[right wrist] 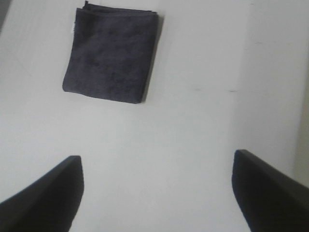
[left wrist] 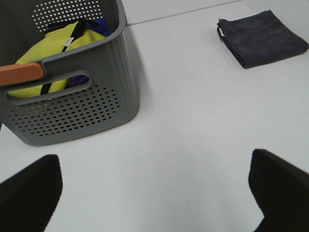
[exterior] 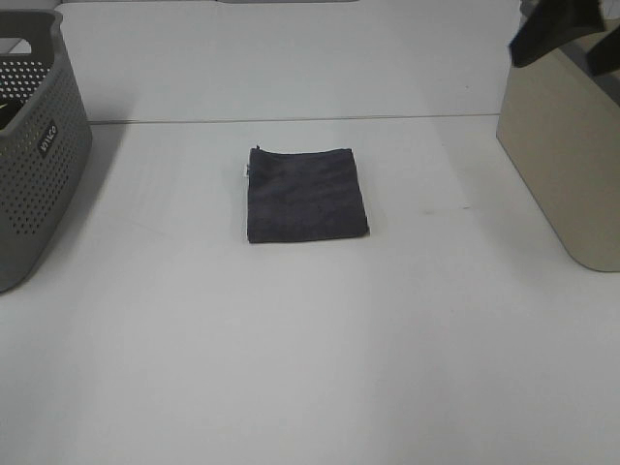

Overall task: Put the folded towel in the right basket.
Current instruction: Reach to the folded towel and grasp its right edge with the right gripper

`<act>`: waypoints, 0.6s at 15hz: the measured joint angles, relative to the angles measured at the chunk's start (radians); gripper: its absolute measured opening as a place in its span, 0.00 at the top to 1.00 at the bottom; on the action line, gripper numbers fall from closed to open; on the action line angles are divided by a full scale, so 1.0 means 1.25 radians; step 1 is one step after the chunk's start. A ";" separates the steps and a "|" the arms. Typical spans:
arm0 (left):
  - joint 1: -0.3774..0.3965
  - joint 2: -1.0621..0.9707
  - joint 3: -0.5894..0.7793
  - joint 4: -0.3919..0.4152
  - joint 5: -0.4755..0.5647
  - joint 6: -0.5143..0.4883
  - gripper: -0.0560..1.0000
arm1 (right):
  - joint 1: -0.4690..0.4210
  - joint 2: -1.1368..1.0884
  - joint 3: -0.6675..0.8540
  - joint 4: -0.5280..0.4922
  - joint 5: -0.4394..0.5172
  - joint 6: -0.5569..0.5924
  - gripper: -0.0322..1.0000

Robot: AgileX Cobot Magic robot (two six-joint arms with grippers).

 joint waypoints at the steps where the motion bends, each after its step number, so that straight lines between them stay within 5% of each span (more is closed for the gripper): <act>1: 0.000 0.000 0.000 0.000 0.000 0.000 0.01 | 0.035 0.043 -0.028 -0.001 -0.010 -0.001 0.22; 9: 0.000 0.000 0.000 0.000 0.000 0.000 0.01 | 0.094 0.468 -0.356 0.059 0.074 0.014 0.22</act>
